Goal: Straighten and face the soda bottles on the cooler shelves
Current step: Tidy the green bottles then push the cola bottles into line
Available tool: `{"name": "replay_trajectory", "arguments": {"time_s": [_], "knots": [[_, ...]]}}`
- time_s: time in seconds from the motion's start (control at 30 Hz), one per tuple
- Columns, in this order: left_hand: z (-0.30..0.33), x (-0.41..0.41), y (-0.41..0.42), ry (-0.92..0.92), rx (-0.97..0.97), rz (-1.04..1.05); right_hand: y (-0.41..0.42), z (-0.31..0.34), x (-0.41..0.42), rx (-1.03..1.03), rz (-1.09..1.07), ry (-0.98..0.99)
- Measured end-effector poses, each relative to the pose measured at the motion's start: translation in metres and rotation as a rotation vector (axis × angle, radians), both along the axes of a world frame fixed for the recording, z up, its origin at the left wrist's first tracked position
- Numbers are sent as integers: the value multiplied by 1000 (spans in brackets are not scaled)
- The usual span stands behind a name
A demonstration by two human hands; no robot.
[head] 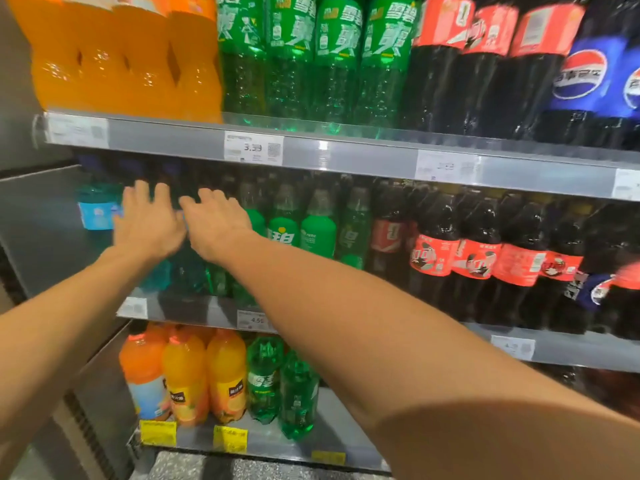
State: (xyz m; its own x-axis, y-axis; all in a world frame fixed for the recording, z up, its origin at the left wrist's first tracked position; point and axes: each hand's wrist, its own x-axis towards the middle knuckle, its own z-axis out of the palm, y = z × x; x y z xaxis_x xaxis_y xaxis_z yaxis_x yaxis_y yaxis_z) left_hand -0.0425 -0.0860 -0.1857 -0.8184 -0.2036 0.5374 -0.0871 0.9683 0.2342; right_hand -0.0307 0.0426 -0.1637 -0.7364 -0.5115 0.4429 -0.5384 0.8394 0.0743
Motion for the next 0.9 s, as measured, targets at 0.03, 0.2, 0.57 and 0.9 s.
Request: {"name": "replay_trajectory", "arguments": {"time_s": [0.03,0.2,0.57,0.9], "knots": [[1,1,5,-3,0,-24,3,2,0,-9,28,9],[9,15,7,-28,120,-85,30,17,8,-210,148,-69],[-15,50,7,-154,672,126,60,22,11,-354,86,-80],[-42,40,51,-350,871,-134,45,12,6,13,-8,250]]}}
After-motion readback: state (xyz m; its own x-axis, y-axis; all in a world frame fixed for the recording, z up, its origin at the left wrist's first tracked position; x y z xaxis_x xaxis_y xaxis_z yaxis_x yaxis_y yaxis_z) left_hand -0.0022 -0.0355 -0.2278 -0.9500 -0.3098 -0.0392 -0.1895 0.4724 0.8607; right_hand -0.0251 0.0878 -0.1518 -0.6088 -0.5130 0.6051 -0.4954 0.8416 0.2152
